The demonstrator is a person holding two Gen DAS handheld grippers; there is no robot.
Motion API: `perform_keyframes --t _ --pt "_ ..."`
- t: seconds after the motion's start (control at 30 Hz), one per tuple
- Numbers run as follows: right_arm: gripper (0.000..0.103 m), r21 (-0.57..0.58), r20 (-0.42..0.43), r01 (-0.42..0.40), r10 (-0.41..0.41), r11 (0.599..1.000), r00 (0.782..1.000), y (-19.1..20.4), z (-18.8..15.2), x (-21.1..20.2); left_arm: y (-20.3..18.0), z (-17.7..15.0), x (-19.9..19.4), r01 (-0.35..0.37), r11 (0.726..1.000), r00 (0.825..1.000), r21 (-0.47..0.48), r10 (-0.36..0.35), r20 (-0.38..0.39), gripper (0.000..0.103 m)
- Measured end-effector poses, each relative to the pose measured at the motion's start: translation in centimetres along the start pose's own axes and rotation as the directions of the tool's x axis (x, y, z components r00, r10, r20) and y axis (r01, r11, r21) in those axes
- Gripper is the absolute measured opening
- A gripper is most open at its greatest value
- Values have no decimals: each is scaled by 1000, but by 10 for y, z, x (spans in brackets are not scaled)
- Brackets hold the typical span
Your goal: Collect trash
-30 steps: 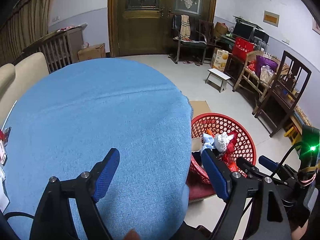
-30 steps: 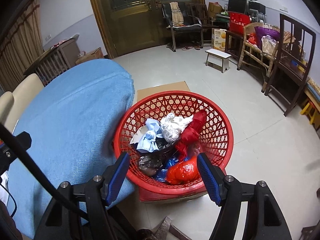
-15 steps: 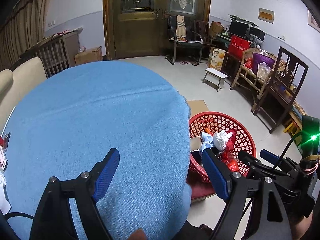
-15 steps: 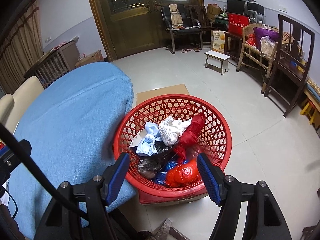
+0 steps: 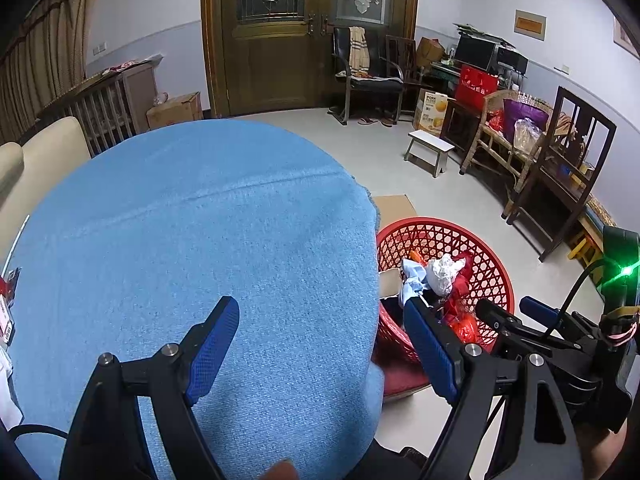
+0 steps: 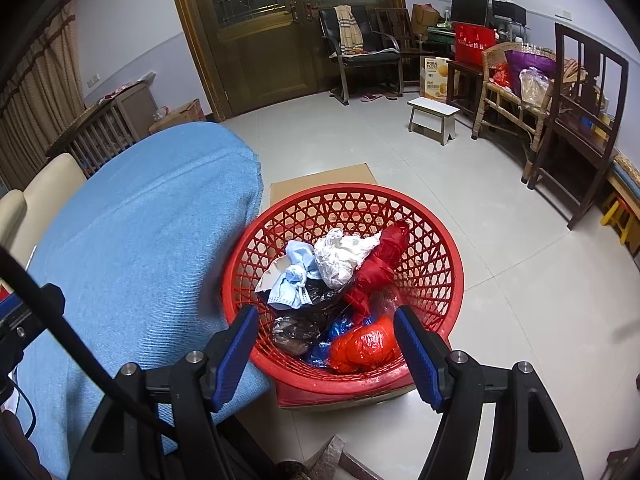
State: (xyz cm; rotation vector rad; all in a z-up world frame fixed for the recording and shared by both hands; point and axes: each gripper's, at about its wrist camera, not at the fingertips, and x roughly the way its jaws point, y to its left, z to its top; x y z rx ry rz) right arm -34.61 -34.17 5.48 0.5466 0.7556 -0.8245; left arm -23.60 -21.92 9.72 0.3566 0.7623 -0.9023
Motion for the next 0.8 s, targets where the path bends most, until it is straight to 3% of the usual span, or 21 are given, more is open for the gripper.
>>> perform_keyframes --t 0.8 --pt "73 -1 -2 1 -1 1000 1000 -1 -1 0 -5 1 0 31 999 1000 16 -31 2 85"
